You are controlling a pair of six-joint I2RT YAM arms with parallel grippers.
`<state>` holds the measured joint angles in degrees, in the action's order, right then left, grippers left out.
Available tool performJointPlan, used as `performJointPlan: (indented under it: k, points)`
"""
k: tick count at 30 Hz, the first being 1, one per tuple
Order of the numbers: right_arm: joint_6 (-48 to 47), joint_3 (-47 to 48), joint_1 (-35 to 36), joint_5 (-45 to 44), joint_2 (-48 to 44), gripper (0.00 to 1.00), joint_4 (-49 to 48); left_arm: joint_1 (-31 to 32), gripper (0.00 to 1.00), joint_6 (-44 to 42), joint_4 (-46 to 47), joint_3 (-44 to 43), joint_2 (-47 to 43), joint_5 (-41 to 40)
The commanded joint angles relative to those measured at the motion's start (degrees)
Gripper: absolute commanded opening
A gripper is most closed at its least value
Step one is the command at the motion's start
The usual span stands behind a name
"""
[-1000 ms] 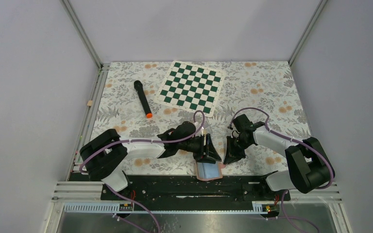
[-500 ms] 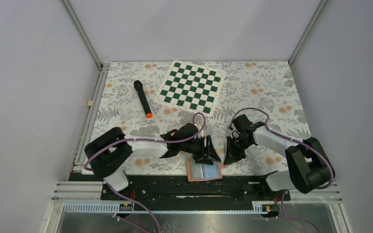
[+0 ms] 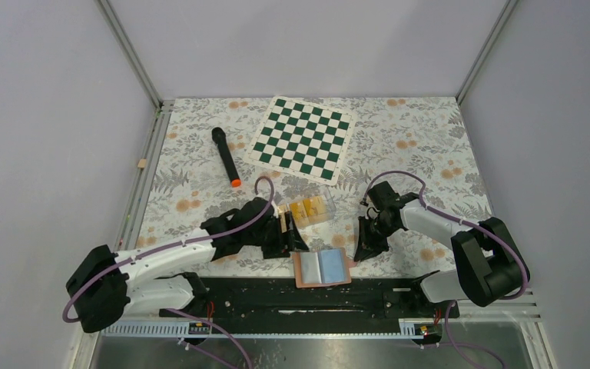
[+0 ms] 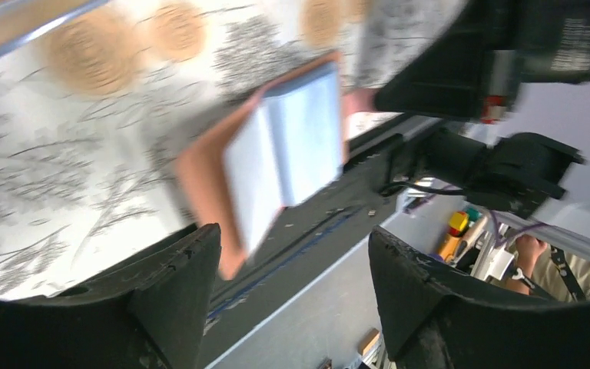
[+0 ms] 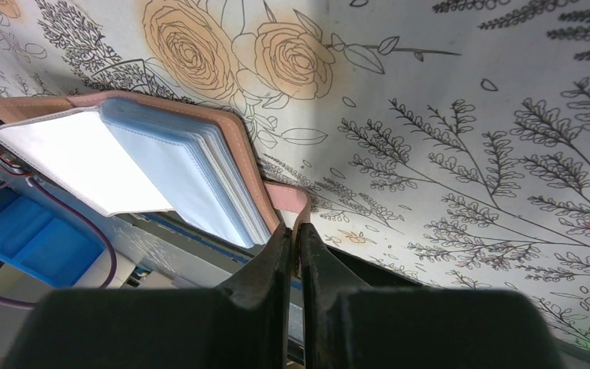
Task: Put the credit cards into the card holder
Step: Close the card holder at the center of the board.
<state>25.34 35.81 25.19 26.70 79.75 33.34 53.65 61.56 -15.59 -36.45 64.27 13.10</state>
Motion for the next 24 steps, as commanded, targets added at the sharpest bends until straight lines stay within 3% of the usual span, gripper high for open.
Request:
performJointPlan:
  k: [1, 5, 10, 24]
  points:
    - [-0.21, 1.18, 0.83, 1.39, -0.42, 0.00, 0.96, -1.97, 0.71, 4.04, 5.78, 8.42, -0.27, 6.62]
    - [-0.05, 1.29, 0.94, 1.49, -0.41, 0.00, 0.95, -2.14, 0.72, 6.89, 16.02, 11.11, 4.85, 12.00]
    - [-0.01, 1.53, 1.33, 1.73, -0.26, 0.00, 1.09, -0.33, 0.67, 7.99, 24.40, 8.20, 11.34, 16.08]
    - [0.29, 1.57, 1.97, 1.61, -0.62, 0.00, 1.49, 7.29, 0.63, 3.46, 19.40, -10.12, 25.34, 14.53]
